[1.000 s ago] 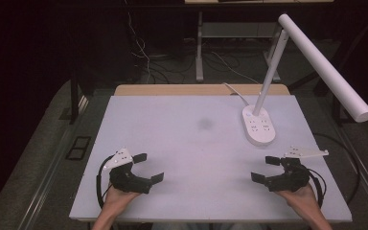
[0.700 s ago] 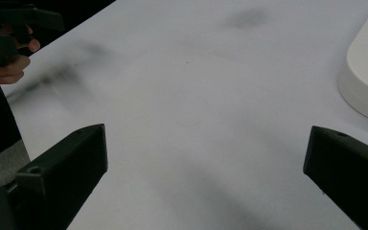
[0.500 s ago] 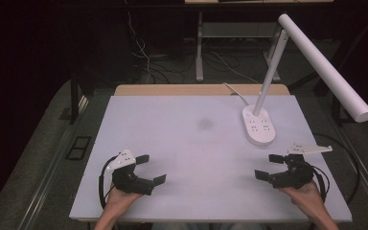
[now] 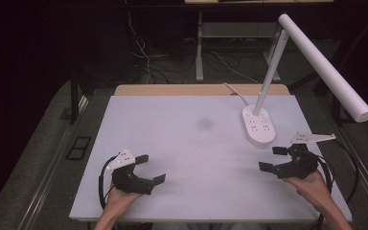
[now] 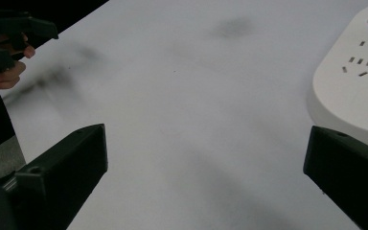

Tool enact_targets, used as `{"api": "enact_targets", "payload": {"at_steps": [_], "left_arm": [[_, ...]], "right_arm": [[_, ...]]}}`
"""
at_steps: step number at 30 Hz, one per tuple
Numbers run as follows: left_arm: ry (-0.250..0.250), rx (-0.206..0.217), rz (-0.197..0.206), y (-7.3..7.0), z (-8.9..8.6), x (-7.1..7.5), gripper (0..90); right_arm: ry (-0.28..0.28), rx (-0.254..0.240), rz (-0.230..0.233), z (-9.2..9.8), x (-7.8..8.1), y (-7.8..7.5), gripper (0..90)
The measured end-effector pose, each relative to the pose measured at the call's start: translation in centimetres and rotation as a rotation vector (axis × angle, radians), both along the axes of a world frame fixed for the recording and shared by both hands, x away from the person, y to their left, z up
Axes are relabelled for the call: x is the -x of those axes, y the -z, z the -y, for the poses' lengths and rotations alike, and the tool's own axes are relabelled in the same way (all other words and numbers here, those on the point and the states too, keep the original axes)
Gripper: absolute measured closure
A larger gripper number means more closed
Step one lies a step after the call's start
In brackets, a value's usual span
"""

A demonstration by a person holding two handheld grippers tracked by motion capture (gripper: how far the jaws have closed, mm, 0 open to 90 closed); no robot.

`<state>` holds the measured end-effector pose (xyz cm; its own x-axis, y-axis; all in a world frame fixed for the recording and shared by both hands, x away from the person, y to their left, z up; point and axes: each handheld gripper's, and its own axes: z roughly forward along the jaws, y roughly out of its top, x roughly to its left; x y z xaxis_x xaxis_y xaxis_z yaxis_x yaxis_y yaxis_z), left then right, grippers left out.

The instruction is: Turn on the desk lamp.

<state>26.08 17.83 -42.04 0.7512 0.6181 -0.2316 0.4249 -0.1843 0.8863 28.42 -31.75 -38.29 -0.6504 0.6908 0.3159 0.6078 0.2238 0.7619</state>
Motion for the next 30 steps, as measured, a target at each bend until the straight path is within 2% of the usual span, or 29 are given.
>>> {"api": "enact_targets", "payload": {"at_steps": [9, 19, 30], "left_arm": [[0.001, -0.002, -0.003, 0.1, 0.1, 0.0, 0.0], [-0.001, 0.003, -0.004, 0.1, 0.0, 0.0, 0.0], [0.001, 0.003, -0.006, 0.1, -0.1, -0.1, 0.0]], "right_arm": [[-0.001, 0.012, 0.006, 0.5, -1.4, -1.4, 1.2], [-0.015, 0.066, -0.003, 1.2, -3.5, -2.5, 1.2], [0.002, 0.083, -0.017, 2.0, -6.1, -3.0, 1.2]]}}
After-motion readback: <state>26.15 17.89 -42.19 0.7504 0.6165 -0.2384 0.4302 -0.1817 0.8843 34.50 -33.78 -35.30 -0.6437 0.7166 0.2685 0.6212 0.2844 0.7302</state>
